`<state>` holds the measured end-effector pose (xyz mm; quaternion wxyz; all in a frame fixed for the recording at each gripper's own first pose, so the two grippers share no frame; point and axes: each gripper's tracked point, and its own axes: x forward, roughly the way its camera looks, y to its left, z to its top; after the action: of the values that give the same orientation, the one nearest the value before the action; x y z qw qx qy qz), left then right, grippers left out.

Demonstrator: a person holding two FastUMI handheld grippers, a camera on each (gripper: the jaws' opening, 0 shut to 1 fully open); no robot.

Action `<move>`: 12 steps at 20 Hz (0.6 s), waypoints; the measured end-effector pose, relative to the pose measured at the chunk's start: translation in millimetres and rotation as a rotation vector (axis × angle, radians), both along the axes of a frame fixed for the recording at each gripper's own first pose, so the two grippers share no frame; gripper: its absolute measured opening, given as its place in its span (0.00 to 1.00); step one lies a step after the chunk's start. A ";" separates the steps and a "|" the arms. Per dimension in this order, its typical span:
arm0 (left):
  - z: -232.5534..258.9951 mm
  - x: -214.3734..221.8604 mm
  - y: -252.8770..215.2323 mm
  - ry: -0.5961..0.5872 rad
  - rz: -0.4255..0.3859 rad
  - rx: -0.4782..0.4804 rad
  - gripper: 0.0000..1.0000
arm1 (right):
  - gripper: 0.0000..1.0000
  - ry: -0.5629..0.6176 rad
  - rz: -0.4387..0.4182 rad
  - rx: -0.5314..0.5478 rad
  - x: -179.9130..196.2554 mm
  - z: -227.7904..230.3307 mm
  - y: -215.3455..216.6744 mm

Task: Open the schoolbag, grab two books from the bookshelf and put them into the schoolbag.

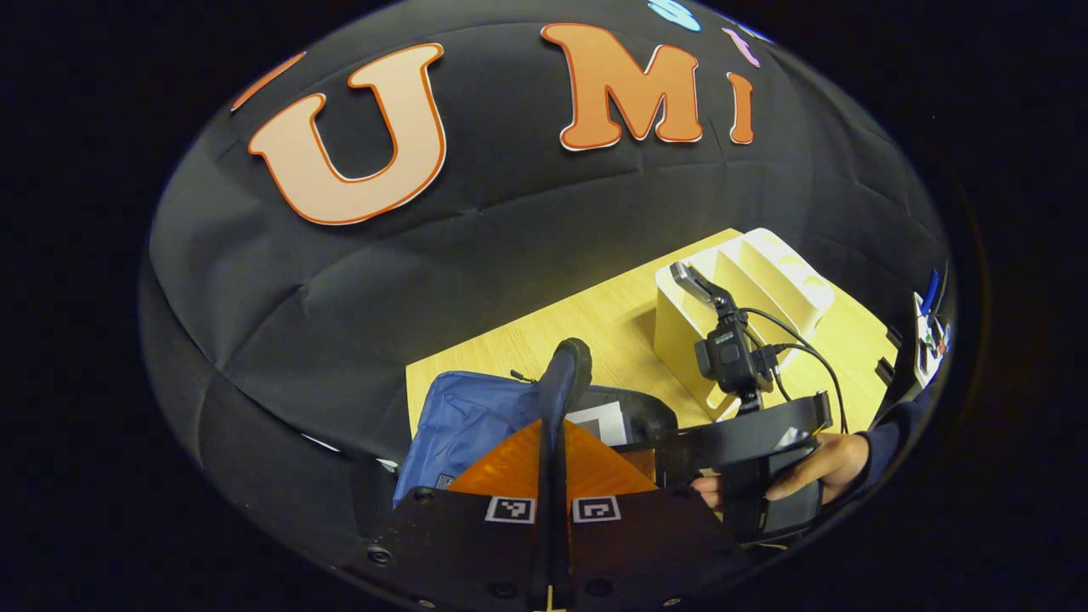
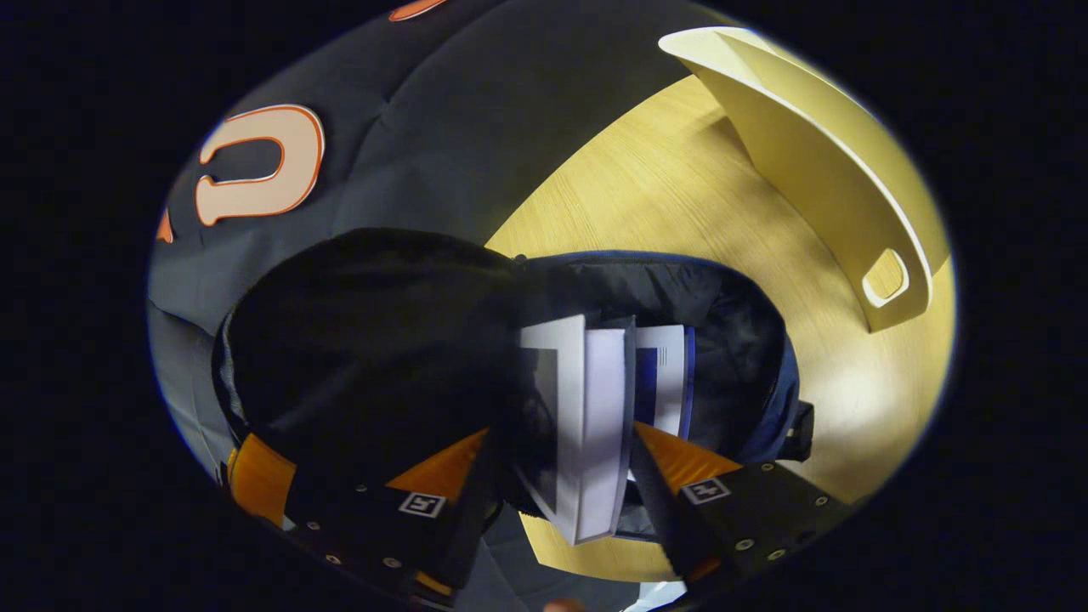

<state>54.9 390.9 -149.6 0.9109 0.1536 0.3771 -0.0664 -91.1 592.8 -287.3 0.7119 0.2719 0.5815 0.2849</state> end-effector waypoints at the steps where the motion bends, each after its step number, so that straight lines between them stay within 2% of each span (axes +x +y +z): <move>1: -1.4 0.2 0.8 0.000 0.003 0.003 0.02 | 0.78 0.001 0.015 0.003 -0.4 0.3 -4.6; 2: -2.5 0.6 1.4 0.001 0.006 0.001 0.02 | 0.96 0.015 0.030 0.008 -1.7 2.7 -6.8; 6: -5.5 1.6 0.2 0.001 0.014 -0.001 0.02 | 0.97 -0.027 0.029 0.028 11.6 25.4 -23.8; 12: -16.4 1.1 -9.9 0.000 0.019 0.011 0.03 | 0.97 -0.249 -0.023 -0.002 51.7 79.3 -85.1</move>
<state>56.0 381.0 -166.0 0.9106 0.1551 0.3791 -0.0557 -39.4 507.8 -208.0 0.7820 0.2405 0.4857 0.3077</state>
